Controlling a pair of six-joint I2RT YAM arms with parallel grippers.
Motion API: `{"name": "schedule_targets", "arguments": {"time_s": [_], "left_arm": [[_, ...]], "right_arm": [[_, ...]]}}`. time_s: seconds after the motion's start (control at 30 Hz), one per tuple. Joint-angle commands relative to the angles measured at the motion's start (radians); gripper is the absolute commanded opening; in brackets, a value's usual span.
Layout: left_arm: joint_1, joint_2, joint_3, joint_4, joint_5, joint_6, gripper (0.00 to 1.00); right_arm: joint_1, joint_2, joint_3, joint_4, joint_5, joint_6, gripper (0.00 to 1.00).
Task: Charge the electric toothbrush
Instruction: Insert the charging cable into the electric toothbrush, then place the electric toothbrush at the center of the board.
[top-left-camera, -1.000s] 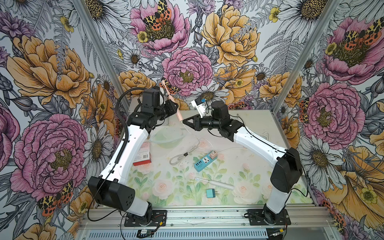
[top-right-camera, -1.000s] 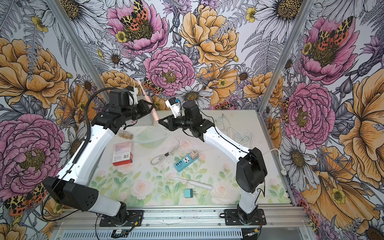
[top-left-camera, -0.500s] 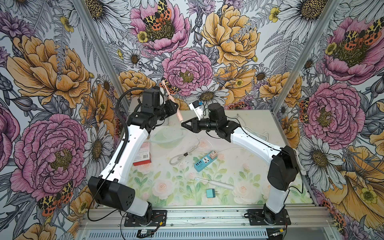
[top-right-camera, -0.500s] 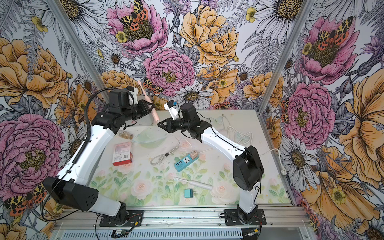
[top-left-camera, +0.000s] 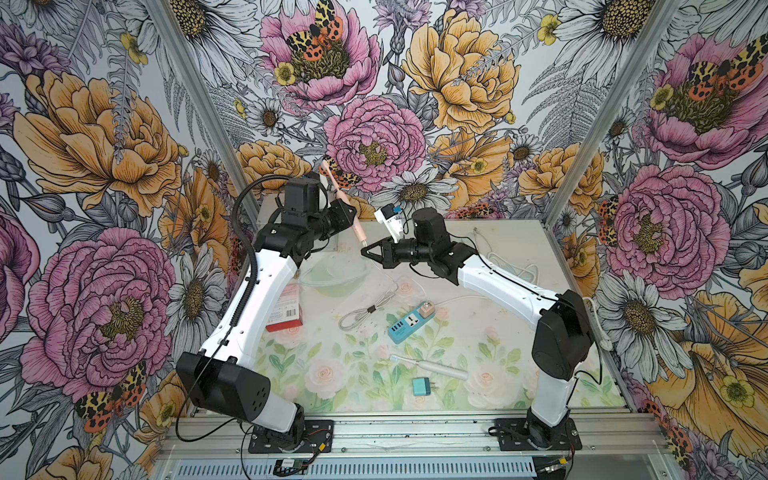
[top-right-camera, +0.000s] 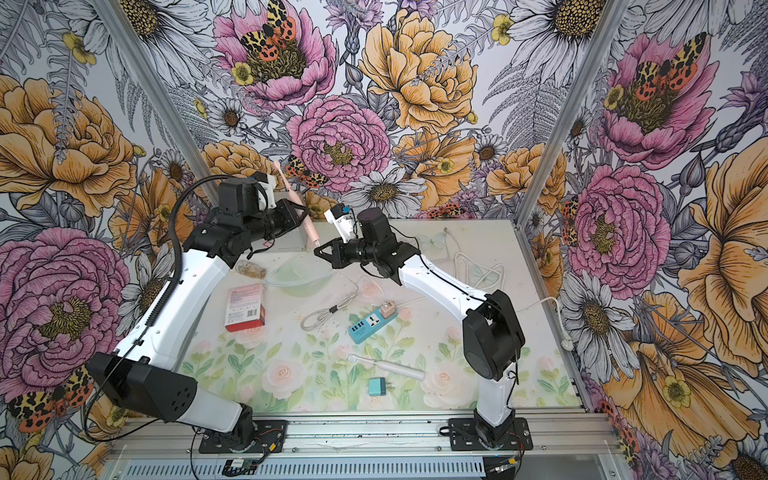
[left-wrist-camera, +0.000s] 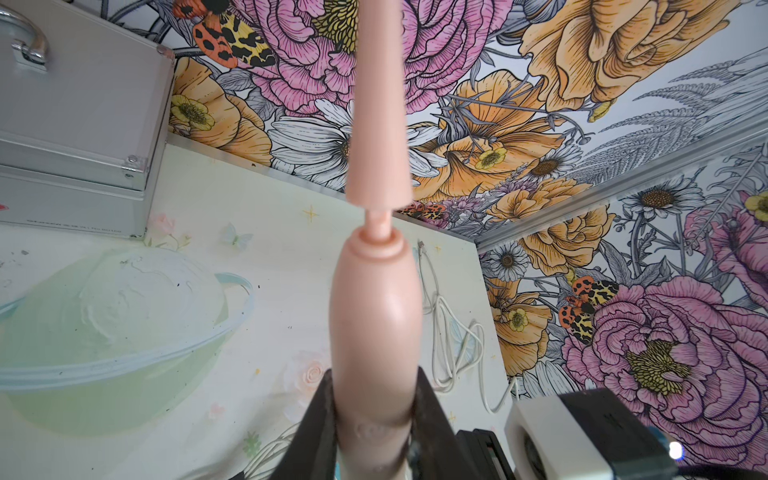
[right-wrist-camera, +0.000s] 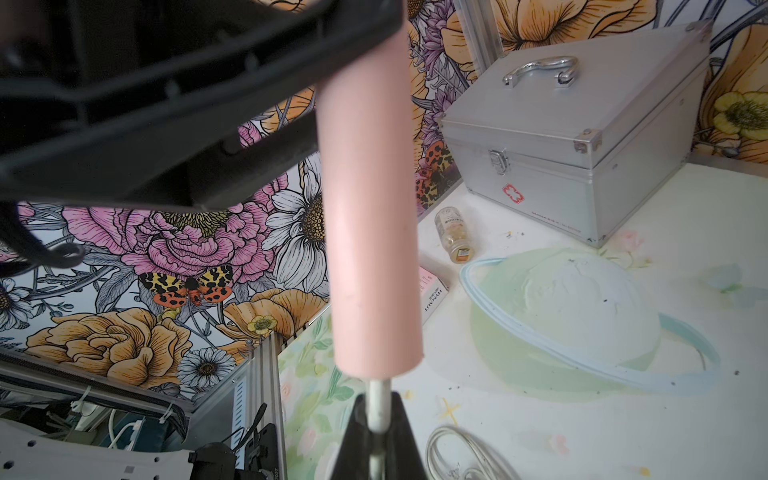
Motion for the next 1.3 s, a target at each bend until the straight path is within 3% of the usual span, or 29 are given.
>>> {"name": "schedule_targets", "arguments": {"time_s": [0.0, 0.27, 0.5, 0.7, 0.73, 0.83, 1.03, 1.13, 1.27], "left_arm": [[-0.015, -0.026, -0.072, -0.003, 0.083, 0.026, 0.0], [-0.101, -0.034, -0.133, -0.119, 0.075, 0.107, 0.0], [-0.048, -0.066, -0.186, -0.118, 0.101, 0.102, 0.0], [-0.021, -0.016, -0.113, -0.105, 0.067, 0.07, 0.0], [0.005, -0.01, -0.097, -0.083, 0.061, 0.046, 0.0], [0.061, 0.011, -0.049, 0.005, 0.048, -0.023, 0.0], [0.071, 0.12, 0.069, 0.04, -0.025, -0.058, 0.0], [0.047, 0.189, 0.058, 0.04, -0.059, -0.093, 0.0], [-0.021, 0.226, -0.071, 0.072, -0.199, -0.219, 0.0]], "right_arm": [[-0.012, 0.018, 0.06, 0.02, 0.0, 0.005, 0.0], [-0.027, 0.051, 0.175, 0.025, 0.014, 0.028, 0.0], [-0.031, 0.005, 0.123, 0.176, 0.047, 0.071, 0.0], [-0.023, 0.035, 0.105, 0.089, -0.011, 0.019, 0.0], [-0.023, 0.029, 0.076, 0.072, -0.013, 0.005, 0.02], [-0.018, 0.024, 0.017, -0.027, -0.015, -0.051, 0.22], [-0.055, -0.108, -0.199, -0.107, 0.078, -0.109, 0.42], [-0.118, -0.199, -0.287, -0.106, 0.139, -0.08, 0.47], [-0.206, -0.255, -0.328, -0.163, 0.275, 0.002, 0.55]]}}
